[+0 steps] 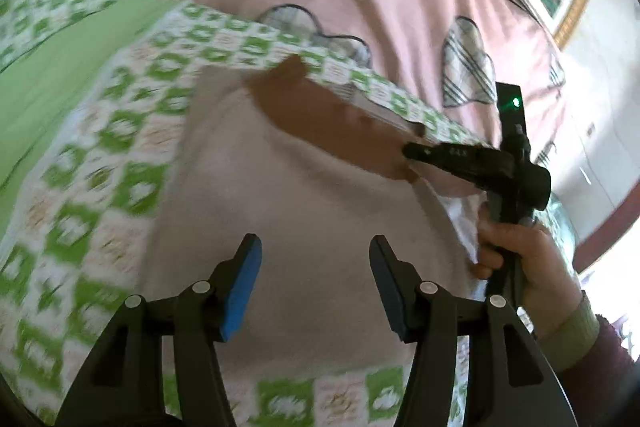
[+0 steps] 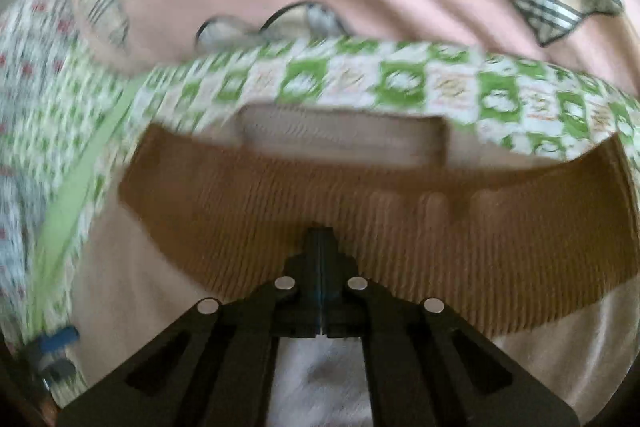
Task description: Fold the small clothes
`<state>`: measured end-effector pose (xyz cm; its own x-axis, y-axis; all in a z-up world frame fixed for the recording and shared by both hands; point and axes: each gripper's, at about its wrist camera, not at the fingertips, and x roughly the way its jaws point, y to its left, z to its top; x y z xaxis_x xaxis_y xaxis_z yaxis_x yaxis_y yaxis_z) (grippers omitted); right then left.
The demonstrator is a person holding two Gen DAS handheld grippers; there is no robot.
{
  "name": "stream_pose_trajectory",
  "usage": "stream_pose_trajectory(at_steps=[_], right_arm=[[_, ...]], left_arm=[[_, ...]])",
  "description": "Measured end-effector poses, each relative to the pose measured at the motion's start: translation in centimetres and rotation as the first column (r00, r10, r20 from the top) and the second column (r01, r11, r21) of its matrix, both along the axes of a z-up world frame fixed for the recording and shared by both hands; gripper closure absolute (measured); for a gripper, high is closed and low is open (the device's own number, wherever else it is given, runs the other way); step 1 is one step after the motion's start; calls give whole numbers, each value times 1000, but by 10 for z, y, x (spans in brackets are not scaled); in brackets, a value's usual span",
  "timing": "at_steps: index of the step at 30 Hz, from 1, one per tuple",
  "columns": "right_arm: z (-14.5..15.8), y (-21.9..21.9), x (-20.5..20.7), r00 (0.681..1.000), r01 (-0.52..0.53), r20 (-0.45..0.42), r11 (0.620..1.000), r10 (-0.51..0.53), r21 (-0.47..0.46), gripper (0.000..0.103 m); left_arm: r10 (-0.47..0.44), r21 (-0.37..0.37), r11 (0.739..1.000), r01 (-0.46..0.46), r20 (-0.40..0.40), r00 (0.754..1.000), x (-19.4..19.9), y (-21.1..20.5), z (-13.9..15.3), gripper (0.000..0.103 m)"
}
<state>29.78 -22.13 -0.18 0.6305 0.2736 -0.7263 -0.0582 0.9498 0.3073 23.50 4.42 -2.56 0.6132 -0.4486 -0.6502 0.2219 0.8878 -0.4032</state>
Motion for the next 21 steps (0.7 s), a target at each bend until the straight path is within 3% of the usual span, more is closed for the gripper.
stream_pose_trajectory(at_steps=[2,4,6,8,10,13,16,18,21], right_arm=[[-4,-10,-3,999,3,-37,997,0,83,102],[3,-19,-21,1000,7,-3,996,-6,94,102],[12,-24,-45,999,-18,38,994,14,104,102],[10,-33,-66,999,-31,29,995,28,95,102],[0,-50,-83,1000,9,-2,1000,-9,14,102],[-16,-87,-93,992,122,-23,987,-125,-104,102],[-21,-145,-109,974,226,-17,972,-225,66,103],[-12,-160,-121,961,275,-1,958,-276,76,103],[0,-163,-145,957,285,22,952,-289,110,102]], left_arm=[[-12,37,999,12,9,1000,13,-11,0,46],[-41,59,997,40,10,999,28,-19,-3,46],[-31,134,990,29,11,999,44,-23,-7,46],[8,237,972,-9,9,1000,60,-21,-15,49],[19,270,963,-18,1,1000,72,-10,-24,60],[25,248,968,-27,9,1000,77,10,-27,69],[56,254,966,-57,10,998,74,21,-23,74],[87,217,973,-84,-2,996,62,32,-17,73],[139,123,983,-137,-14,990,27,44,-7,56]])
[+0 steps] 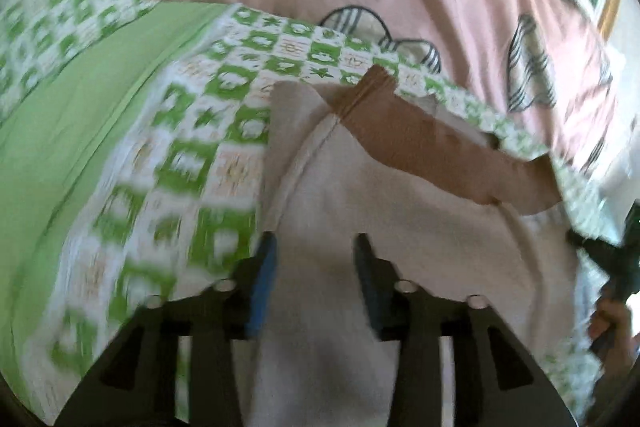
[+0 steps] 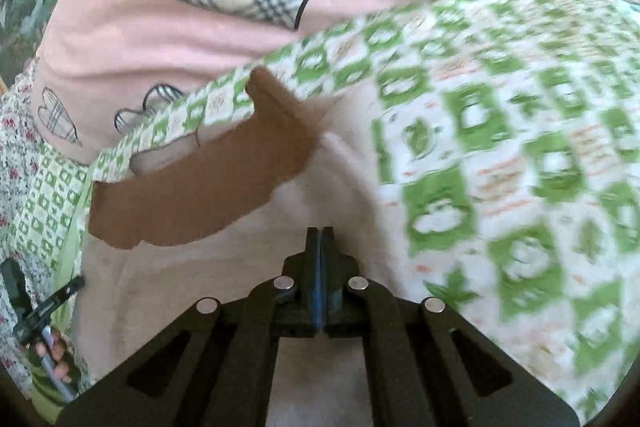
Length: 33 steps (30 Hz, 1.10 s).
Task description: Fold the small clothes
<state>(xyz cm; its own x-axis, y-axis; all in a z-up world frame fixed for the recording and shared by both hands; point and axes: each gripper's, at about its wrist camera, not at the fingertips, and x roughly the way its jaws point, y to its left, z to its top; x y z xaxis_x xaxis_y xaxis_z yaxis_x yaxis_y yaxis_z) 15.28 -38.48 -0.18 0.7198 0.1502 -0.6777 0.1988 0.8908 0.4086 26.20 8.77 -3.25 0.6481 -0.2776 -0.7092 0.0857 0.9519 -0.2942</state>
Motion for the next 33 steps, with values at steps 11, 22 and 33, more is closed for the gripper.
stream_pose_trajectory(at_steps=[11,22,33], right_arm=[[-7,56,-96,986,-132,121,982,116,132,100],[-10,95,-140,949,-244,231,964,214,108,35],[-27,78,-136,948,-238,265,946,178,219,35]], left_arm=[[69,-407,906,-118,-134,989,-110,-3,-32,27],[150,-503,839,-208,-154,977,-81,-8,-54,17],[235,-570,771,-283,-158,959,-38,24,-73,84]])
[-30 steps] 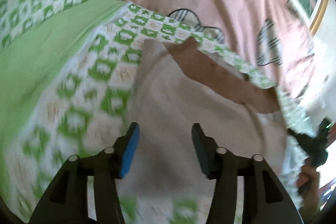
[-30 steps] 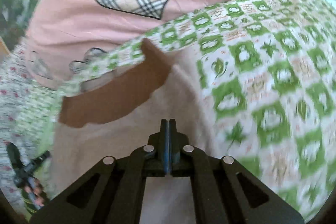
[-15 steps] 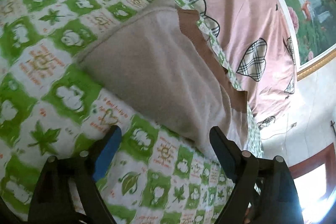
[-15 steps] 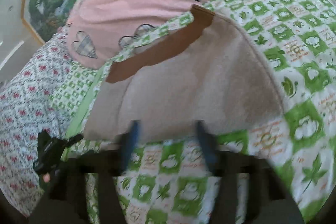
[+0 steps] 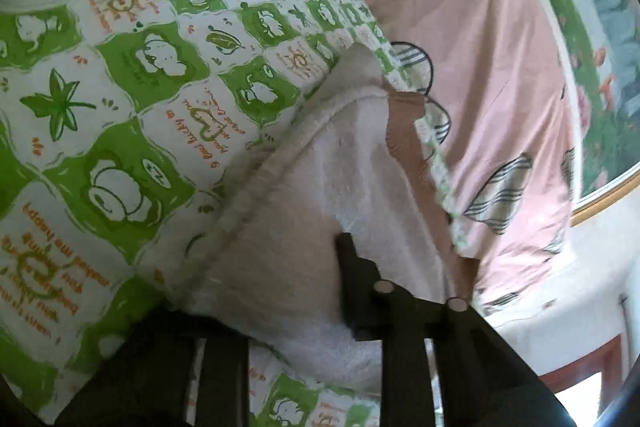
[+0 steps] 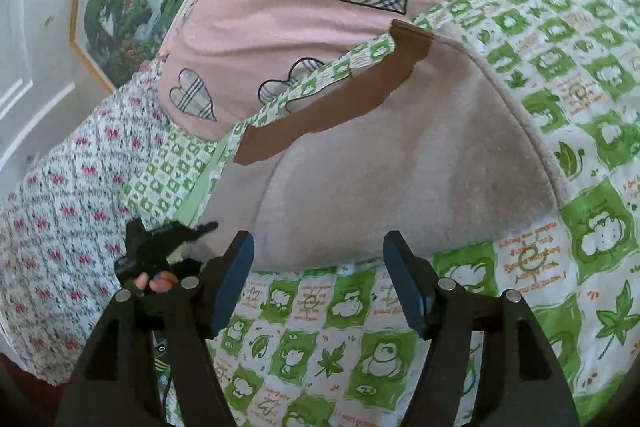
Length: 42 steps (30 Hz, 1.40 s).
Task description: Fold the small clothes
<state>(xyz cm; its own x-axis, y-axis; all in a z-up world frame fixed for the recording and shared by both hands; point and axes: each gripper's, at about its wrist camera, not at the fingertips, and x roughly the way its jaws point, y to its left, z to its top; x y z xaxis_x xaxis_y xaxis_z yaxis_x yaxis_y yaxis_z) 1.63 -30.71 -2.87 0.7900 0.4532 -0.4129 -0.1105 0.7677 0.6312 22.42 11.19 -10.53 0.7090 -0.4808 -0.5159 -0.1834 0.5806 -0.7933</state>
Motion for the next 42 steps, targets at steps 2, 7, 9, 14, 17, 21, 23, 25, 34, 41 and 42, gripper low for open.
stream_pose_trajectory(at_steps=[2,7,9,14,17,21,23,25,34,41,42], right_arm=[[-2,-3,1,1000,3,-4,1000,-3,19,35],[-3,-9,0,1000,22,-20,998,-21,54,35],[2,-12,3,999,31,-36,998,-29,52,35],[24,-23,32,996,-43,-69,996,48,73,35],[33,-38,61,988,-97,-100,982,114,161,33],[35,-50,105,967,-196,-101,939,232,282,24],[29,-49,128,952,-216,-138,922,272,321,24],[22,-42,146,936,-239,-165,905,311,352,24],[6,15,228,897,-295,-229,899,377,325,55],[62,-9,214,948,-271,-135,954,287,126,86],[69,-16,209,954,-262,-124,961,272,91,86]], left_arm=[[-18,47,999,17,26,1000,-2,-5,9,87],[-104,203,976,77,130,986,-7,-34,60,89],[-170,257,959,122,172,970,-9,-53,83,90],[-396,390,877,281,255,882,-16,-131,132,94],[-505,417,828,375,263,822,-21,-179,137,95],[-595,477,755,451,207,777,-27,-234,117,95],[-600,438,759,481,186,778,-24,-241,102,96],[-598,425,764,486,181,781,-25,-243,96,96],[-611,465,746,476,193,768,-30,-239,106,96],[-662,464,718,518,225,715,-39,-267,124,96],[-675,458,711,534,230,701,-41,-277,125,96]])
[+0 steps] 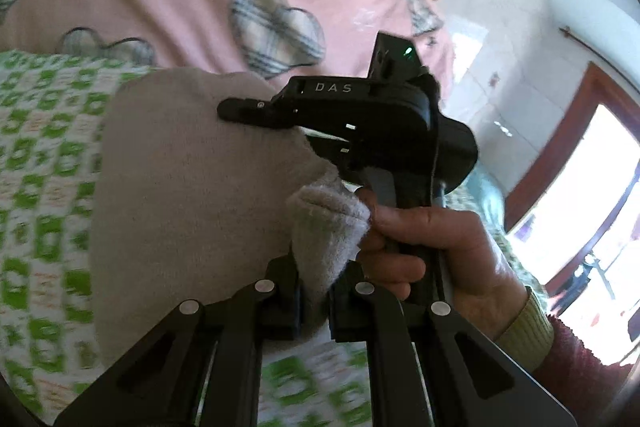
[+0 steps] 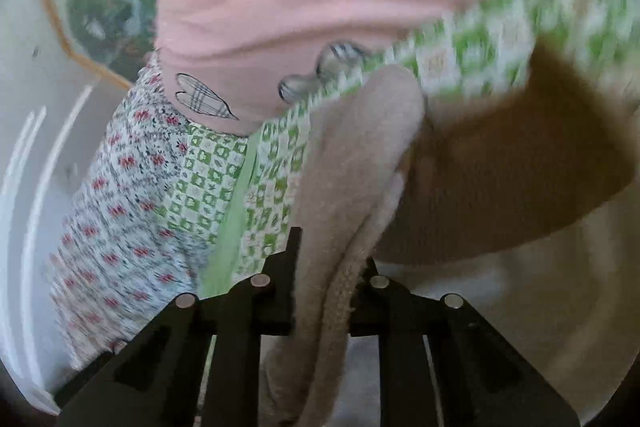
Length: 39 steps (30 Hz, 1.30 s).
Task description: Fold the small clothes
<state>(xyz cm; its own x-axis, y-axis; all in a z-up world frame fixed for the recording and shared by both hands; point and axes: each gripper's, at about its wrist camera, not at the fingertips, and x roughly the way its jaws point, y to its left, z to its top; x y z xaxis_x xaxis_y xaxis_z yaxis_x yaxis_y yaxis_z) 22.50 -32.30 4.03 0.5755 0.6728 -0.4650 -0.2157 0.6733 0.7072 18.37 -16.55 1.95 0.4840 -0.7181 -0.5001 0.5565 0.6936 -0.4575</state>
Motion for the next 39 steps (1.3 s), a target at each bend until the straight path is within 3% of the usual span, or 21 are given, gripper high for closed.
stream_pose_trajectory(at_steps=[4,9,14,17,18,21,23,24,26,28,30,32,39], right_arm=[[14,-42,-24,997,70,26,993,-68,-97,86],[-13,-74,-31,994,97,-31,977,-105,-188,86],[-23,-64,-27,997,76,9,940,-78,-332,86],[-29,-64,-25,996,88,13,916,-90,-391,86],[-32,-68,-25,995,97,15,916,-99,-389,85],[-38,-83,-31,981,184,20,908,-191,-377,70],[-39,-98,-42,964,254,26,897,-263,-360,69],[-39,-103,-48,957,277,18,895,-289,-351,61],[-35,-116,-66,942,321,-3,901,-336,-291,49],[-31,-122,-82,941,331,3,920,-338,-208,29],[-29,-123,-96,950,310,18,941,-311,-136,18],[-31,-118,-101,959,280,9,950,-282,-138,18],[-51,-102,-87,973,199,-83,965,-215,-169,18]], left_arm=[[-75,-16,997,75,-15,997,-5,-46,-10,95],[-94,37,995,98,-89,992,-3,-84,-43,95],[-85,73,993,95,-130,988,-2,-89,-57,94],[-110,70,990,121,-140,984,-5,-83,-54,85],[-115,71,989,126,-139,984,-8,-81,-51,84],[-118,61,990,129,-161,980,-18,-66,-45,77],[-109,53,992,118,-160,981,-26,-47,-38,73],[-99,48,993,107,-151,984,-28,-38,-34,70],[-59,45,997,66,-129,990,-30,-13,-26,51],[-6,45,999,11,-119,993,-29,11,-21,42],[57,47,998,-51,-135,989,-18,33,-22,37],[119,55,992,-111,-181,976,4,50,-29,34],[158,50,987,-150,-305,939,58,66,-55,24]])
